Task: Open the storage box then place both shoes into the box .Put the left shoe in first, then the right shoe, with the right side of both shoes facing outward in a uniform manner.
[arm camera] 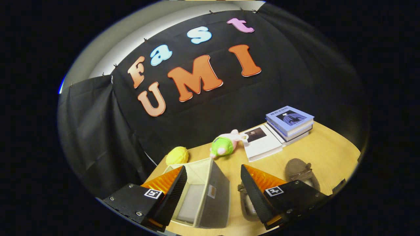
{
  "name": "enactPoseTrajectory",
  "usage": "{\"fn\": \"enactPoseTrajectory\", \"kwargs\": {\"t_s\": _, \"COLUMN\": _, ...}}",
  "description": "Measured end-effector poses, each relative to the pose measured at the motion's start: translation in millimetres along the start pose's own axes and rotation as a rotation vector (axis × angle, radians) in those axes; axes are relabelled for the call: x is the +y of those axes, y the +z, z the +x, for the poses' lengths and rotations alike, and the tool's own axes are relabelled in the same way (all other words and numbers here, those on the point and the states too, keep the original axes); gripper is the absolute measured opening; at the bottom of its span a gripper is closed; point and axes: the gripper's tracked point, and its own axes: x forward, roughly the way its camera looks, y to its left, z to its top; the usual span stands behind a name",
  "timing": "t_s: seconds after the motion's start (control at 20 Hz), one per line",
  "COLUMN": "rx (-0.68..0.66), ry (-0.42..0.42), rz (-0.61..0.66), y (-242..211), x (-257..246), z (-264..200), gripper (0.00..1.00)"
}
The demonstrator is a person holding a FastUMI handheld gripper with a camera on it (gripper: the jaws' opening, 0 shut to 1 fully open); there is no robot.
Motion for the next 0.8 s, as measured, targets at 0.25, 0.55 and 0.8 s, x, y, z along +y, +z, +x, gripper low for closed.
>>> {"fn": "enactPoseTrajectory", "kwargs": {"t_s": 0.25, "rx": 0.075, "ry": -0.068, "rz": -0.012, "y": -38, "x": -44, "z": 6, "gripper": 0.98}}
{"fn": "enactPoseTrajectory", "kwargs": {"t_s": 0.55, "rx": 0.172, "ry": -0.132, "rz": 0.006, "y": -78, "x": -78, "z": 19, "gripper": 0.98}}
{"fn": "enactPoseTrajectory", "kwargs": {"t_s": 0.8, "rx": 0.260, "ry": -0.192, "rz": -0.015, "y": -105, "x": -98, "z": 28, "gripper": 0.92}}
